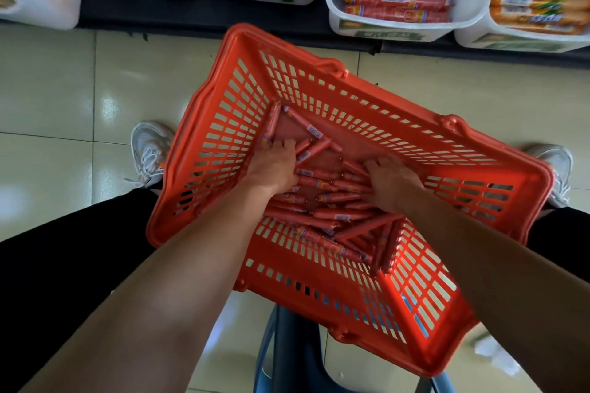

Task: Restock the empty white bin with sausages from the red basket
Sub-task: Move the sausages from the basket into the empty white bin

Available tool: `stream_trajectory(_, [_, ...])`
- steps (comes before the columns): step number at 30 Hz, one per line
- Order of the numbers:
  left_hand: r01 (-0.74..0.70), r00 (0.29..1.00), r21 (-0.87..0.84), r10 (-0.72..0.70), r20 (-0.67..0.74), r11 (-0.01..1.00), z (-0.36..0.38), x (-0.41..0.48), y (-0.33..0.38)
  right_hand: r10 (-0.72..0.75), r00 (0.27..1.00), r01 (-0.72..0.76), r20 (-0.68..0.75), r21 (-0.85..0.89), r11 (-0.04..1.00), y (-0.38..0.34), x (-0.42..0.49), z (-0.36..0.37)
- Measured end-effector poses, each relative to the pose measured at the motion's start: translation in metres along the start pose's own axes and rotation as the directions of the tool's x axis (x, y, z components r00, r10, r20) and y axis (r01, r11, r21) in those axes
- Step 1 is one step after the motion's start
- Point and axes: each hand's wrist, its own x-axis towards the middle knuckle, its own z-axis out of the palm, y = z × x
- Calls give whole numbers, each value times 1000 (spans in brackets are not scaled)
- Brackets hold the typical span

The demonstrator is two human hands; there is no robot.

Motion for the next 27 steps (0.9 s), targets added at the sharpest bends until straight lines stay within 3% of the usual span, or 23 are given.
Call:
stream_trajectory(6, [-152,988,55,151,26,987,12,-11,0,-45,997,47,67,-17,999,-5,-3,7])
stream_trajectory(21, [-57,998,-30,58,20,998,31,-13,16,-71,993,72,95,-9,997,-7,-5,9])
stream_trajectory(24, [-34,999,-136,39,34,990,24,-11,14,-60,995,54,76,76,996,2,-4,10])
stream_trajectory(27, [14,1000,-278,-9,21,960,12,-14,9,-51,999,43,18,328,944,9,-9,4])
